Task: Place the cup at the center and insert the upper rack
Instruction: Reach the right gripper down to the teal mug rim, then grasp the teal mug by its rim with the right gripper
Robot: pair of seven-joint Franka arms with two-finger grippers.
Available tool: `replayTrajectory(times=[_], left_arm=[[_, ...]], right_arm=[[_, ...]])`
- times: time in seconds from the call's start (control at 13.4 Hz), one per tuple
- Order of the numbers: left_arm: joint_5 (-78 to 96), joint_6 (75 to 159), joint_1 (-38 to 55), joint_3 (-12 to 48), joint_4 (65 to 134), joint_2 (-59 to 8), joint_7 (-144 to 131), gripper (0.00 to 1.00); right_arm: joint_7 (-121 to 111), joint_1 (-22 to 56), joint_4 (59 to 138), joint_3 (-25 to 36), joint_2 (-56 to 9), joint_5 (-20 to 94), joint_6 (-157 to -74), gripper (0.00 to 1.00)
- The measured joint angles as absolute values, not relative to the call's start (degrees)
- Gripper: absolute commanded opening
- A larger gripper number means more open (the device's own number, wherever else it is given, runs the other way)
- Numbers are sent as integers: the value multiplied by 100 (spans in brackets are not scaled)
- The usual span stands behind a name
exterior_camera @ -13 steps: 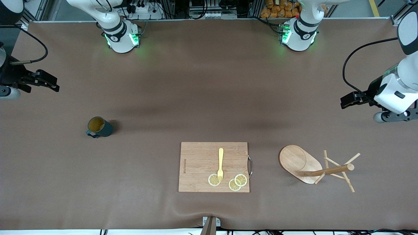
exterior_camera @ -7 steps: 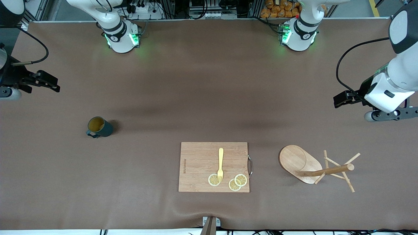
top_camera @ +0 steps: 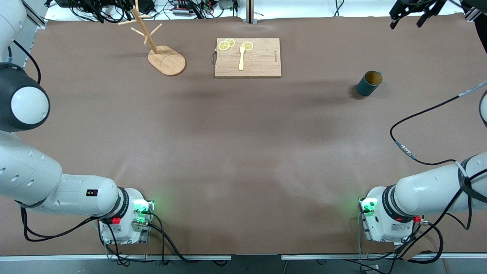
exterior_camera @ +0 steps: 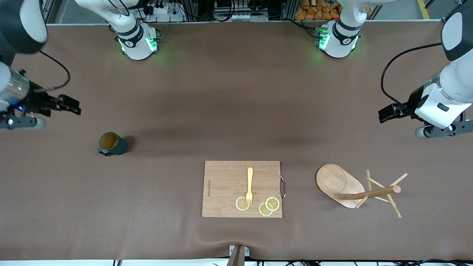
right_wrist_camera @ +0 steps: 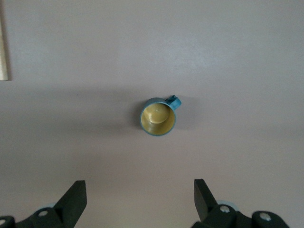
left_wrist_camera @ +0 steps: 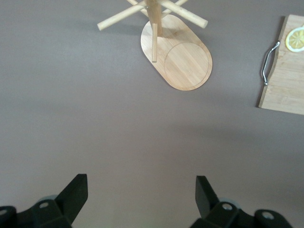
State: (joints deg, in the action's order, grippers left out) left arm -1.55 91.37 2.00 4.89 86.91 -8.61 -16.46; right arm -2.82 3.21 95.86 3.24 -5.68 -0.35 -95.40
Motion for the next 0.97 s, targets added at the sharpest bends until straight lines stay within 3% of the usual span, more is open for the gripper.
replayTrajectory(times=[0.6,0.97], left_arm=[[-155,9137,161,482,8552,-837,-1842,100],[-155,9137,180,499,8544,-836,-1721,100]], right_arm=[[-281,346,10249,324,-1886,-35,-11368,100],[-281,359,10512,324,-2192,-34,-11531,100]])
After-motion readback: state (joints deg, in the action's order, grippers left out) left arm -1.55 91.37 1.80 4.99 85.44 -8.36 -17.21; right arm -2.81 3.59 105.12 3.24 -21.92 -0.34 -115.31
